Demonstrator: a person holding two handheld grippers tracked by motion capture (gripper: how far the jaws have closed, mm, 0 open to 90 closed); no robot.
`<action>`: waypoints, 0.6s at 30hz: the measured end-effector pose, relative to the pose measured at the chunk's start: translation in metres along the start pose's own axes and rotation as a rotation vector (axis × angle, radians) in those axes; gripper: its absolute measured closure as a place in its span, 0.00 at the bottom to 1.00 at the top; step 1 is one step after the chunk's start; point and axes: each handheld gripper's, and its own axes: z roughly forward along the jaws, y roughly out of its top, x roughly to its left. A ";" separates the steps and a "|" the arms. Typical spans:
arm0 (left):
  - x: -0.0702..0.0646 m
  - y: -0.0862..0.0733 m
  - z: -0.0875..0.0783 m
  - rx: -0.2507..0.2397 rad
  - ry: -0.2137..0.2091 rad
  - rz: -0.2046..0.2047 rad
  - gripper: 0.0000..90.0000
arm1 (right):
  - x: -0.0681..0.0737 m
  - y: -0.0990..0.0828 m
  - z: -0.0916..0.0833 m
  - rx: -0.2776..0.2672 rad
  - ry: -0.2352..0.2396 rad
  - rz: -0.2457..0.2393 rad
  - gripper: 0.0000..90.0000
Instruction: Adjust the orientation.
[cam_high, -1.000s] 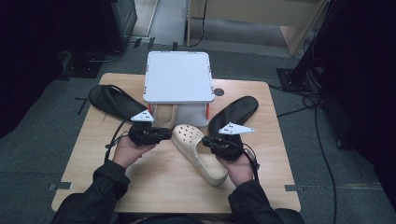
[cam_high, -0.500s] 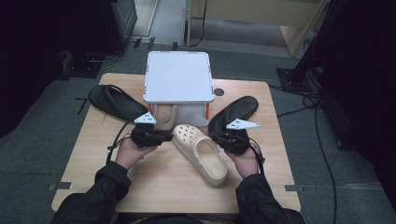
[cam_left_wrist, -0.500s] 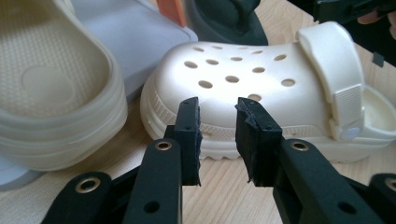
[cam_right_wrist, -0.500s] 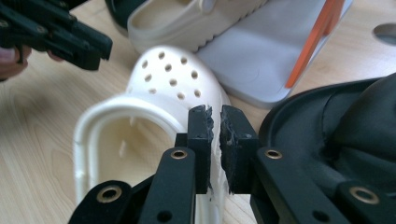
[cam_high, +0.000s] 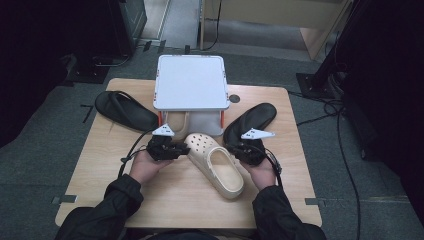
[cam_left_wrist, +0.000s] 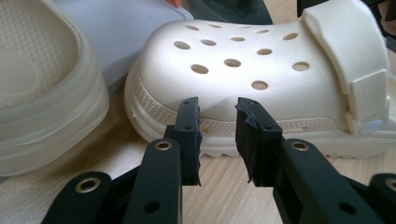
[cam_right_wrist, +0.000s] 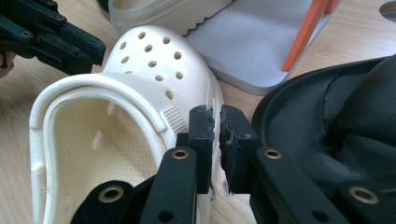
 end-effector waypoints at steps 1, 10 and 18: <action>0.001 0.000 0.001 0.006 0.000 0.001 0.78 | 0.000 0.000 0.001 -0.001 0.002 0.000 0.93; 0.004 -0.001 0.005 0.017 0.002 -0.005 0.78 | 0.003 -0.002 0.000 -0.008 0.001 -0.001 0.97; 0.005 -0.001 0.007 0.008 0.009 -0.002 0.78 | 0.008 -0.003 -0.002 0.004 0.012 0.006 0.98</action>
